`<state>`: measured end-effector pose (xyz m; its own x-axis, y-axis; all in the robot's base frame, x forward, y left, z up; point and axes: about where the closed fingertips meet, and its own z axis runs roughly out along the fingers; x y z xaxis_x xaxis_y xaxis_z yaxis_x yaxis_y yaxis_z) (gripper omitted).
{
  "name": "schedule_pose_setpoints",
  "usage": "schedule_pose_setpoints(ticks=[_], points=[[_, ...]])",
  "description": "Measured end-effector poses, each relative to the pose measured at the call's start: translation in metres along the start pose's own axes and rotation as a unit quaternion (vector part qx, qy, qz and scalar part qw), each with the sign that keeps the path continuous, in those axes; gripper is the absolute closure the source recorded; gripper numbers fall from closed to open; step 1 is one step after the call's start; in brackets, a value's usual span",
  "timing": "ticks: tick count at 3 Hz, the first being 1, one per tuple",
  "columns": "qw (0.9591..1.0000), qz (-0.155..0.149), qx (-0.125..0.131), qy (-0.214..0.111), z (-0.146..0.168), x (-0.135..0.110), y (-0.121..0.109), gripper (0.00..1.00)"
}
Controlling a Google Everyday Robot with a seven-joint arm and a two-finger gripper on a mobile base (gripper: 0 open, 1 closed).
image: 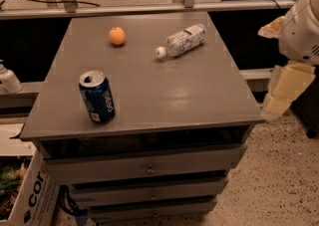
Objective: Move orange near pepsi can
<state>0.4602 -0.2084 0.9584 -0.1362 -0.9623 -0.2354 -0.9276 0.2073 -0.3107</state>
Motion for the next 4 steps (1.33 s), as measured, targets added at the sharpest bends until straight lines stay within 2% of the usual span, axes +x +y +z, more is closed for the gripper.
schedule_pose_setpoints(ticks=[1, 2, 3, 4], points=[[0.9991, -0.025, 0.000, -0.034, 0.038, -0.015, -0.015, 0.00], [0.9961, -0.043, -0.005, -0.076, 0.079, -0.041, -0.032, 0.00], [0.9914, -0.047, -0.009, -0.122, 0.111, -0.072, -0.055, 0.00], [0.9854, -0.039, -0.007, -0.165, 0.129, -0.104, -0.081, 0.00]])
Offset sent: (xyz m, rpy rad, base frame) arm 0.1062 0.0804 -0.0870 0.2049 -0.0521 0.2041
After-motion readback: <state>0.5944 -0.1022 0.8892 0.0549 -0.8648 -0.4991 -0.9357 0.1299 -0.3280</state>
